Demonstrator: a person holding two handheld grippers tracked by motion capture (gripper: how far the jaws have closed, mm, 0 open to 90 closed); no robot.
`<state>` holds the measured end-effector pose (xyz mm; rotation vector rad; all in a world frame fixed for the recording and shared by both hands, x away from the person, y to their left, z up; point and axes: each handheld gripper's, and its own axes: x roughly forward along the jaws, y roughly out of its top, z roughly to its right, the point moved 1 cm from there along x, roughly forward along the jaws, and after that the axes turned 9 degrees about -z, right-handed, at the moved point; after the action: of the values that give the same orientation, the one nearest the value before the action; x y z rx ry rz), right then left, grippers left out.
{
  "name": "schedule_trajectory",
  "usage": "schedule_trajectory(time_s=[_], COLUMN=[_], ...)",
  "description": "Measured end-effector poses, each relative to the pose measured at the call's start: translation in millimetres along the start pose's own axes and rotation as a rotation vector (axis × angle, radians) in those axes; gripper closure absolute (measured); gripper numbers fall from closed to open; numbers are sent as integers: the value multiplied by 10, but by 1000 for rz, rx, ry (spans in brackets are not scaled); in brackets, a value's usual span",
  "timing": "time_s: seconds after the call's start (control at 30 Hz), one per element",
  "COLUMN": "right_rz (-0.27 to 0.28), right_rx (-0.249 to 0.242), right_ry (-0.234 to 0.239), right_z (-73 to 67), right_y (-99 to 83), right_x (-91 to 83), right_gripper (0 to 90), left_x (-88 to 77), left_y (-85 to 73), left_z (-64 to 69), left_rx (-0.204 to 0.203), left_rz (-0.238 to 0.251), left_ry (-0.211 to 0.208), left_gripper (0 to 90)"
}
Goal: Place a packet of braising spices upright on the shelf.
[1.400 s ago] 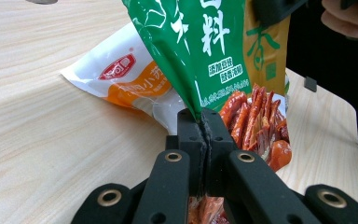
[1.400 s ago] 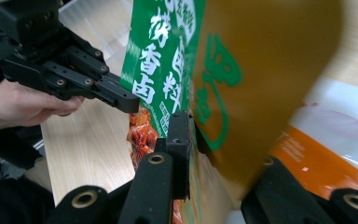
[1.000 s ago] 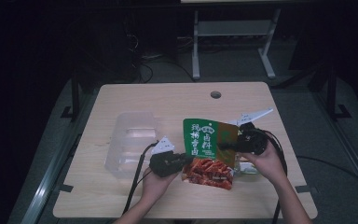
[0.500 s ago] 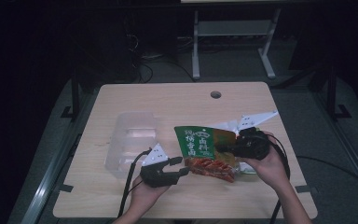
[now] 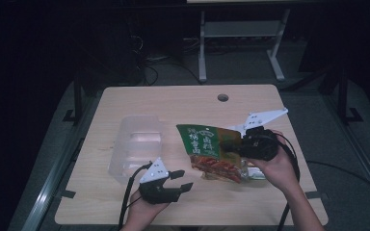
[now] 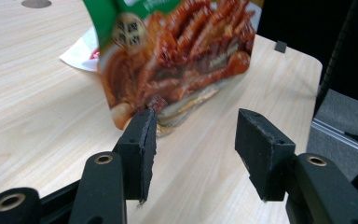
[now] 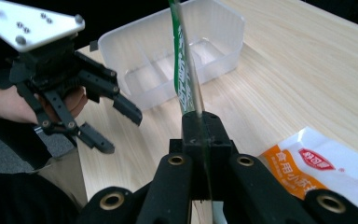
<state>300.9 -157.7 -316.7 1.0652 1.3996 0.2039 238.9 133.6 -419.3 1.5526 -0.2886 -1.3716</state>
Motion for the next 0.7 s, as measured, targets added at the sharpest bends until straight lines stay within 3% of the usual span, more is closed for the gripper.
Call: schedule_trajectory(time_s=[0.7], right_rz=[19], right_rx=[-45], right_ry=[12], right_z=[-7], right_y=[456], right_x=[120], right_gripper=[900], left_x=[-26], left_y=[-144], left_z=[90], left_rx=[31], left_rz=[-12], left_ry=[-50], left_gripper=[428])
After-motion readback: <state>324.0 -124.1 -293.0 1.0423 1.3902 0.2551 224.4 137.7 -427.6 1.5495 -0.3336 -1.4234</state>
